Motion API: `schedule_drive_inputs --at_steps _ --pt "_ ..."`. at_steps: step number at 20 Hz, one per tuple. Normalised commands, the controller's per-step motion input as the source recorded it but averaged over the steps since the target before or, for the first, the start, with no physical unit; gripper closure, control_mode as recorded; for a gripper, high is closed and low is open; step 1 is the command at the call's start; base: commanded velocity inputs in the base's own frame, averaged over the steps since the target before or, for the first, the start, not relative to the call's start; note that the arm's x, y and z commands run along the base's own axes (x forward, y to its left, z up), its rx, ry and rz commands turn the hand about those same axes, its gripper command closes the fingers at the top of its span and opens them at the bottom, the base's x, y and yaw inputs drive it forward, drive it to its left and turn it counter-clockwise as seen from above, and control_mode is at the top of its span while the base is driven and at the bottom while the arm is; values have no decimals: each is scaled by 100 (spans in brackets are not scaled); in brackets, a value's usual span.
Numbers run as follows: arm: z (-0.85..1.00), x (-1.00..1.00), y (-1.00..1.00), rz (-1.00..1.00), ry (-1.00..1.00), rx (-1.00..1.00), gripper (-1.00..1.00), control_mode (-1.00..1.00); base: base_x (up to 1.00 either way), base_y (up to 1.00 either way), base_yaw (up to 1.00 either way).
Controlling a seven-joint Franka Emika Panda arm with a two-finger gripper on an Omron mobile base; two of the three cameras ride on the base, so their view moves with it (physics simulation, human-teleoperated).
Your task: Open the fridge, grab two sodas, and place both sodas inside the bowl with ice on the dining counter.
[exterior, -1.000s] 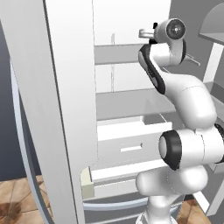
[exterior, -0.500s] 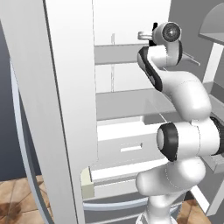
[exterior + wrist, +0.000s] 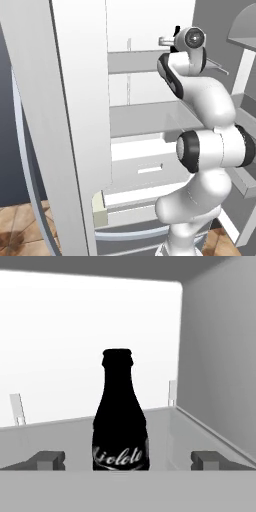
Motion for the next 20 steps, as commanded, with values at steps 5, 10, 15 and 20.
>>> schedule_drive_inputs --at_steps 5,10,15,20 --pt "0 11 0 0 0 0 -100 -100 0 0 0" --pt "-1 12 0 0 0 0 -100 -100 0 0 0" --pt "-3 12 0 0 0 0 -100 -100 0 0 0" --pt "-4 14 0 0 0 0 -100 -100 0 0 0"
